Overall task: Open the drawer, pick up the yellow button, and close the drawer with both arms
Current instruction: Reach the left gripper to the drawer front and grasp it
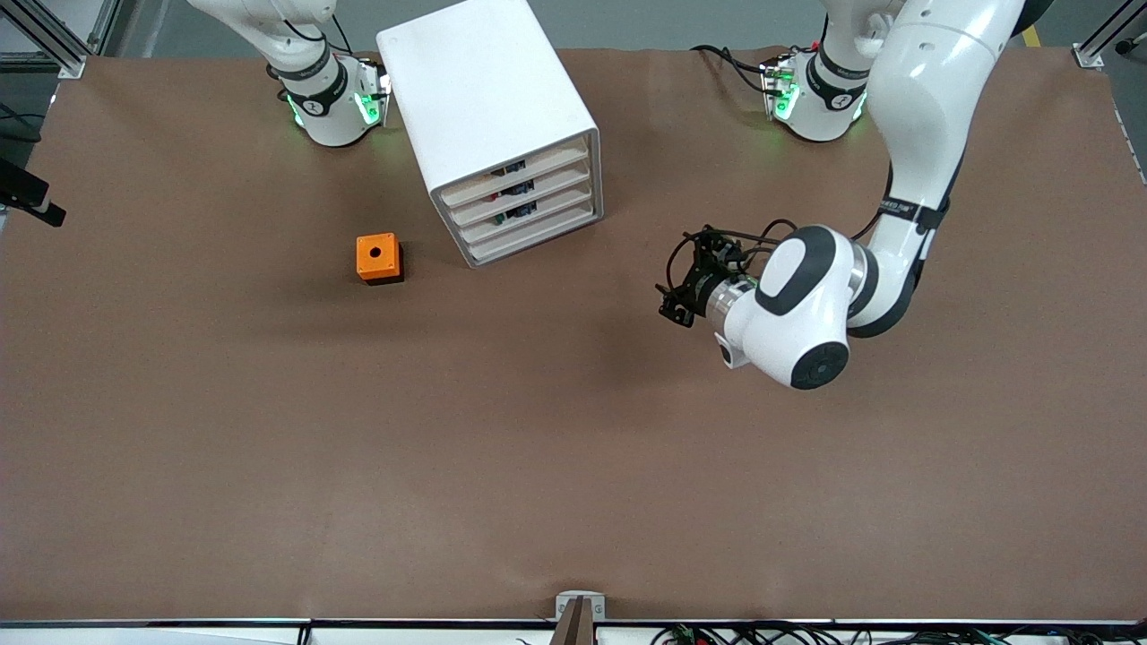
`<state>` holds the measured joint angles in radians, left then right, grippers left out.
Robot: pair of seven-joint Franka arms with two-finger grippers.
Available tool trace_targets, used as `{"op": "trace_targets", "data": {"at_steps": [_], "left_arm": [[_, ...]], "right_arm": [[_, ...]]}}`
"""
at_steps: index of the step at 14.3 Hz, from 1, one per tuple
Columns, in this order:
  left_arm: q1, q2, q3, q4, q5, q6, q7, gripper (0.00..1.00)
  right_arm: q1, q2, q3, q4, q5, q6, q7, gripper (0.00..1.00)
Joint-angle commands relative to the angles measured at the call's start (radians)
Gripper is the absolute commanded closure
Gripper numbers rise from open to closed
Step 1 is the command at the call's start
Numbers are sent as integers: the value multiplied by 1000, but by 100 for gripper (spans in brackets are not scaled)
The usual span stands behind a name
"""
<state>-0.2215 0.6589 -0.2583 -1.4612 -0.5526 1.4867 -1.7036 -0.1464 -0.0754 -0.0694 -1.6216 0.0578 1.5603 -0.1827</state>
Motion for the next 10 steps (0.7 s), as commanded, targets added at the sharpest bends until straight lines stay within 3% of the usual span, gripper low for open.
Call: {"op": "trace_targets", "data": {"at_steps": [1,10], "left_arm": [[-9,59,-4,51,-87,-75,-219,0],[-157,96,-1,44,-334,-118,-533,0]], "right_arm": [[-27,-6,13,-1,17,-6,-20,0],[-41,-6,13,-9,17,-5,-21,0]]}}
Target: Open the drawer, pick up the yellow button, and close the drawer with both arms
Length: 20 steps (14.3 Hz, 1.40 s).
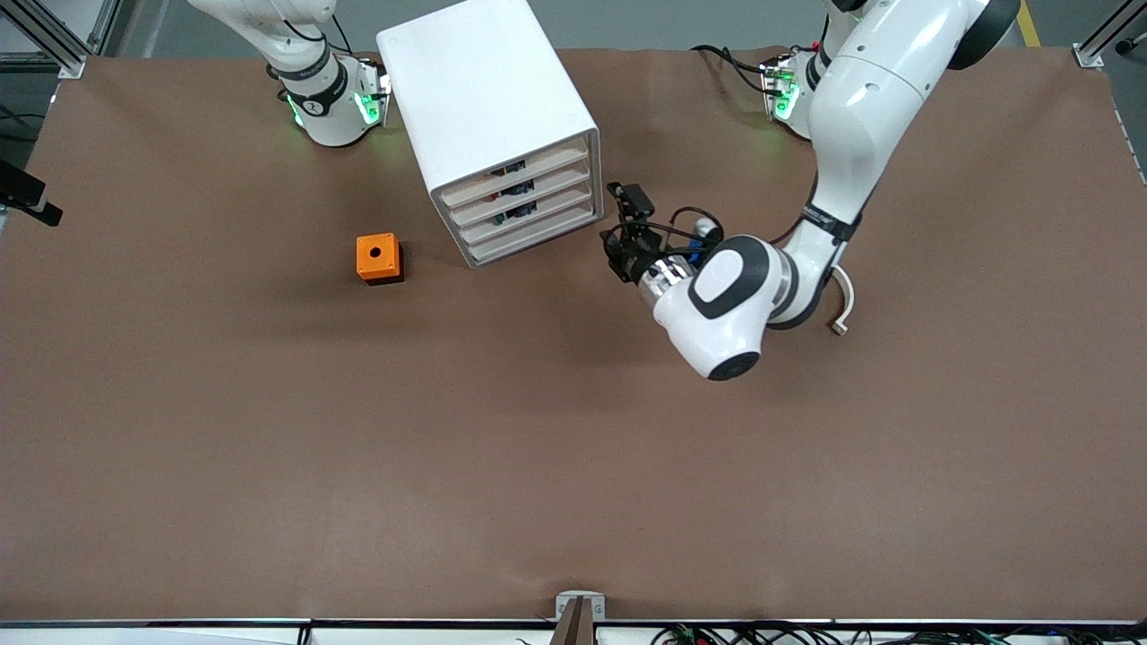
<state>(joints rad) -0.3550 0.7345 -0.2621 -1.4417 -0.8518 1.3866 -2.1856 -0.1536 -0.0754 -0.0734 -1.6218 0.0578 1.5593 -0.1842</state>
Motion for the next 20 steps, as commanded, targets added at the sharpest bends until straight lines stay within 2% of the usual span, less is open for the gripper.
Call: {"op": "trace_targets", "data": {"at_steps": [1,2,4,7,16,18,20], "left_arm": [[-33,22,3,24,-42,-17,-72,0],[-38,25,3,24,-44,-18,-94,0],[-52,36,4,26,-44,-14,-100,26],[-73,54,4,24,-76,-12,-102,45],[-143,80,4,18,-113,-15,-105,46],[-165,83,3,11,-121,-31,-105,50],[-168,85,3,12,-124,-31,-105,60]], "right_arm": [[-34,-6,17,-10,17,-4,-21,0],[-34,-6,17,-10,17,-4,-21,0],[-34,-4,17,-13,17,-4,-21,0],[-34,-4,17,-15,17,-4,-21,0],[-35,-4,17,-16,17,-4,-21,0],[-37,-4,17,-18,17,-4,-26,0],[-37,-4,17,-23,17,-2,-26,0]]}}
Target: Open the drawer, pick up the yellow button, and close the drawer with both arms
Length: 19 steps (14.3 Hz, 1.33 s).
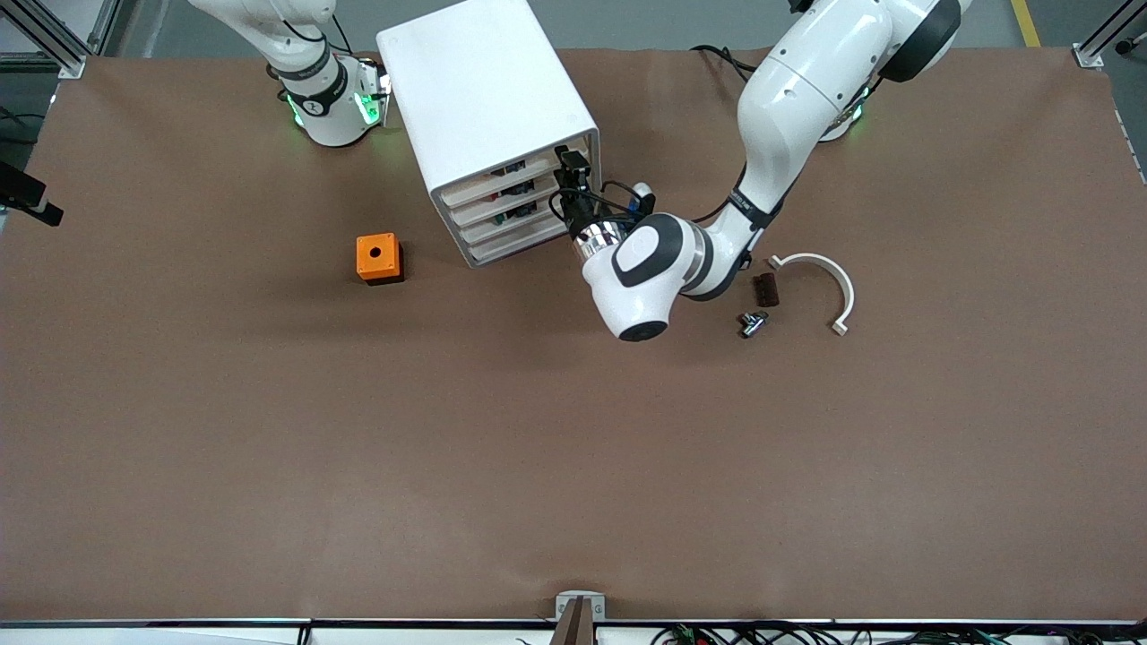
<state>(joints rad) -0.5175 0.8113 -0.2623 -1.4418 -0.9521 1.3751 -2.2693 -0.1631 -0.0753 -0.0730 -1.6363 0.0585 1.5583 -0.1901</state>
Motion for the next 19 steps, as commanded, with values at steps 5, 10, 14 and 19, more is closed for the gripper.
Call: {"op": "trace_targets", "data": {"at_steps": [5,10,14,19], "left_arm": [[-10,11,3,11,-22,-19,-22,85],[-7,11,5,14,-24,-19,-21,90],[5,12,17,17,-24,-18,-21,90],[54,25,41,21,-39,-10,-19,87]], "right_arm": [[-27,-6,16,-11,17,-1,-19,0],[-20,-8,19,-11,17,-1,-6,0],[22,-9,25,-11,17,-4,160,0],[137,-12,25,-10,17,-29,444,0]]}}
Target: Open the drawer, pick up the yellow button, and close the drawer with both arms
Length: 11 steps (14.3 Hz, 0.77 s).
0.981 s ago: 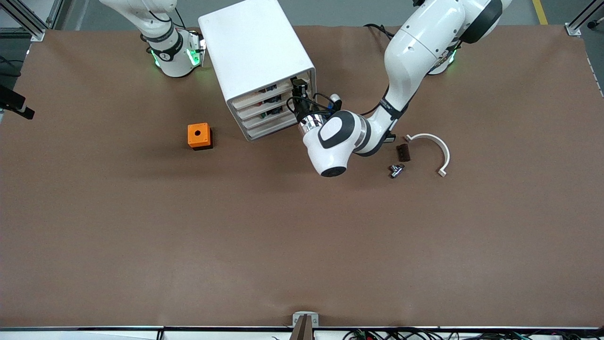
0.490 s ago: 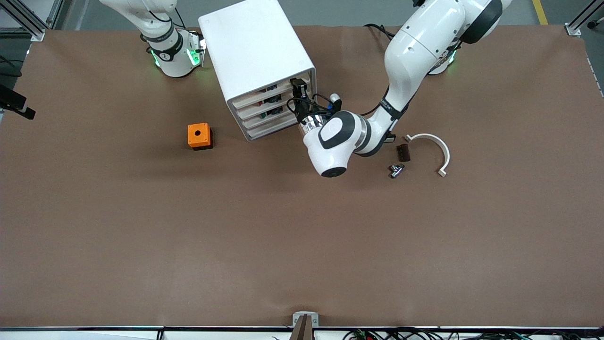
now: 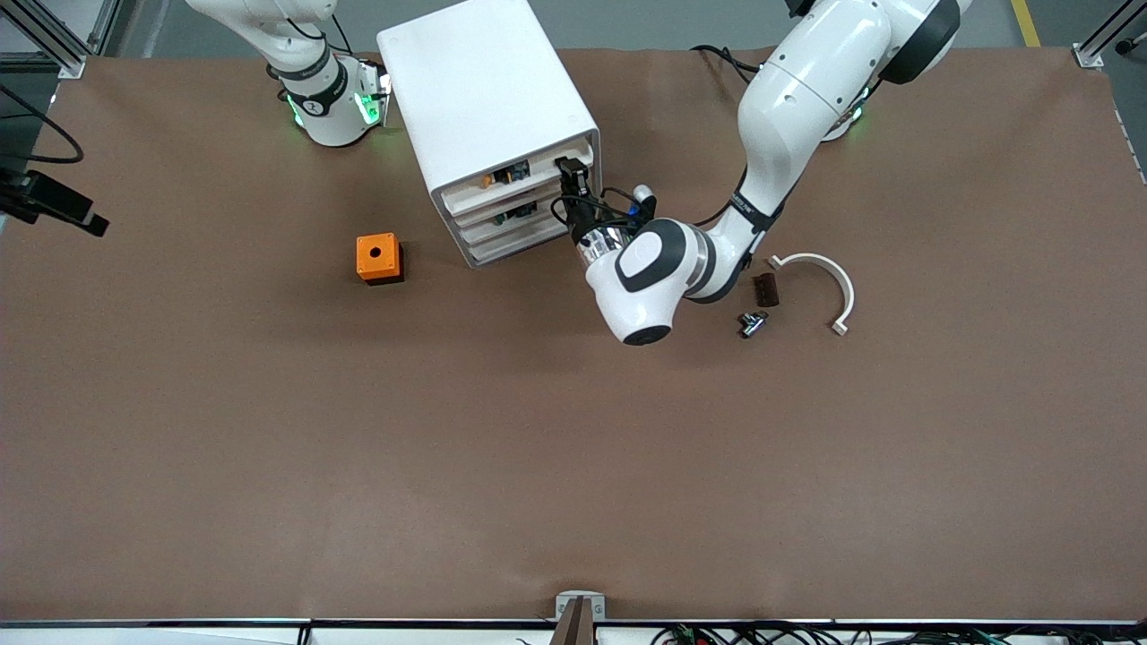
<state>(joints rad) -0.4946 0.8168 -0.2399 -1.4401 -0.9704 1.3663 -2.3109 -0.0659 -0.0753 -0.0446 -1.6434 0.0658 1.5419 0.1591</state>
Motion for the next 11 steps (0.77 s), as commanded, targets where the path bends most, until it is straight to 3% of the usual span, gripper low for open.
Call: {"op": "trace_targets", "data": {"at_steps": [1,11], "left_arm": [[42,19,22,20,-27,5,22,87],[142,21,60,50,-62,37,30,80]], "right_arm": [[66,-12,-3,-3,9,-19,153,0],[398,3,-1,-1,11,35,826,0]]}}
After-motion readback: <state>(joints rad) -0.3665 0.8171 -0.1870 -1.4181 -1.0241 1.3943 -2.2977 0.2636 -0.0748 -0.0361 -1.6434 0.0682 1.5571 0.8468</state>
